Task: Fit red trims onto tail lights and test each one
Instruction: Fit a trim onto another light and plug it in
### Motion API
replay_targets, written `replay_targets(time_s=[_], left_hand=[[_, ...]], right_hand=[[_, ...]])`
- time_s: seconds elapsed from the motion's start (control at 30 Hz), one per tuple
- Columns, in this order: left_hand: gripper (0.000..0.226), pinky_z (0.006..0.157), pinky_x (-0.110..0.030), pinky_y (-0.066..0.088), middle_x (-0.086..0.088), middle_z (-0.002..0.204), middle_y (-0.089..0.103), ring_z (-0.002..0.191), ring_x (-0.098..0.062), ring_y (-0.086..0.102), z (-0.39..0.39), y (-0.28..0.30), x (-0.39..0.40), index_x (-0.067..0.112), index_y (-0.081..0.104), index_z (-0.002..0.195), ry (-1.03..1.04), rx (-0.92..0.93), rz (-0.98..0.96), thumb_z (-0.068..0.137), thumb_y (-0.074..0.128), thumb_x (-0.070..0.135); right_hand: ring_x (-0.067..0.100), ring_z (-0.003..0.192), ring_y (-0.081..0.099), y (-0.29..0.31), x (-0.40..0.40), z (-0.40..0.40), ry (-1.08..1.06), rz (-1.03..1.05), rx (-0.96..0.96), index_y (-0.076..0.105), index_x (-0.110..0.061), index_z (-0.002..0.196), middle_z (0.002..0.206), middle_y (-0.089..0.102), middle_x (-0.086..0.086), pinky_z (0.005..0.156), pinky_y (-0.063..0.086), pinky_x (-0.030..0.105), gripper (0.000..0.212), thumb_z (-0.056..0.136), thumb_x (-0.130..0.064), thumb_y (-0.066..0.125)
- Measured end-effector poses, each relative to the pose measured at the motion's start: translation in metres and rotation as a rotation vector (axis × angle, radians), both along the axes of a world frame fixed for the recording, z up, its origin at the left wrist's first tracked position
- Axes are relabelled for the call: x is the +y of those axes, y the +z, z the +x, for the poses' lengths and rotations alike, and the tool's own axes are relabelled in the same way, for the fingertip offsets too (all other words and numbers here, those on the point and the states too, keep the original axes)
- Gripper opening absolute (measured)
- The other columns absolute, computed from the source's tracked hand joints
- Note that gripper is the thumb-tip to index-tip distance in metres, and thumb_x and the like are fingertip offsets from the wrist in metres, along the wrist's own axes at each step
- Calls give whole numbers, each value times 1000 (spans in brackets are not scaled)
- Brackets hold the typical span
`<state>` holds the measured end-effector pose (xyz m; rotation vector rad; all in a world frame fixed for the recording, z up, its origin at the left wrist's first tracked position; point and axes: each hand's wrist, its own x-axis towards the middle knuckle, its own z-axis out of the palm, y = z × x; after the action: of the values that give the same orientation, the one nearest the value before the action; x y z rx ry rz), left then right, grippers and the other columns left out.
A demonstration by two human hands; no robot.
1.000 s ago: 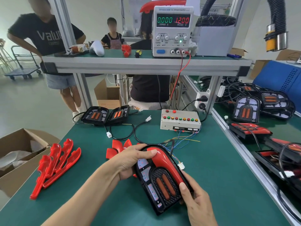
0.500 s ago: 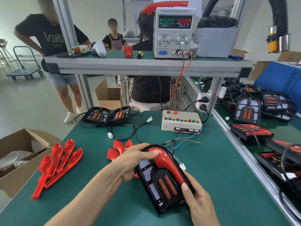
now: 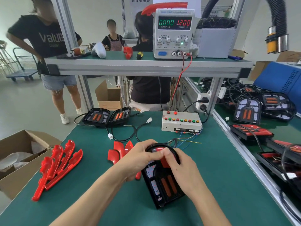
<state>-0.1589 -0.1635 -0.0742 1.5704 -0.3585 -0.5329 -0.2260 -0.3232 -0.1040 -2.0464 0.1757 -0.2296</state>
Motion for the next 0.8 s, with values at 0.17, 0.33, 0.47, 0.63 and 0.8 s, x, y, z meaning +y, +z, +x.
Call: replay_targets(time_s=[0.17, 0.33, 0.47, 0.63, 0.8], left_hand=[[10, 43, -6, 40, 14, 66, 66, 52, 2, 59, -2, -2, 0, 5, 61, 102, -71, 8, -6, 103, 53, 11], [20, 50, -10, 44, 2, 76, 66, 61, -5, 60, -3, -3, -4, -7, 63, 106, -60, -55, 5, 103, 54, 11], [19, 71, -23, 51, -7, 83, 65, 75, -16, 61, -7, -1, -7, -9, 62, 105, -11, -62, -20, 102, 53, 7], [19, 85, -35, 51, -13, 91, 69, 87, -16, 61, -9, -1, -8, 0, 65, 105, -6, -124, 8, 105, 52, 15], [15, 86, -27, 52, 1, 96, 70, 91, -8, 63, -3, -4, -1, 6, 65, 111, -109, -160, 41, 99, 63, 16]], right_hand=[[-1, 86, 65, -4, -6, 2, 42, 46, -30, 68, -39, 97, 91, 72, -19, 76, 47, 21, 46, 87, -79, 48], [0, 72, 60, -6, -6, 0, 14, 94, -80, 63, -40, 85, 80, 68, -17, 64, 41, 11, 26, 95, -62, 56], [-1, 69, 58, -9, -5, 0, 18, 121, -95, 63, -41, 82, 77, 67, -17, 63, 41, 9, 21, 96, -57, 58], [2, 72, 59, -10, -6, 3, 8, 117, -110, 64, -36, 86, 80, 69, -14, 67, 43, 17, 30, 94, -63, 55], [3, 73, 61, -15, -4, 4, -55, 55, -140, 65, -38, 85, 79, 69, -16, 68, 44, 22, 45, 86, -79, 46]])
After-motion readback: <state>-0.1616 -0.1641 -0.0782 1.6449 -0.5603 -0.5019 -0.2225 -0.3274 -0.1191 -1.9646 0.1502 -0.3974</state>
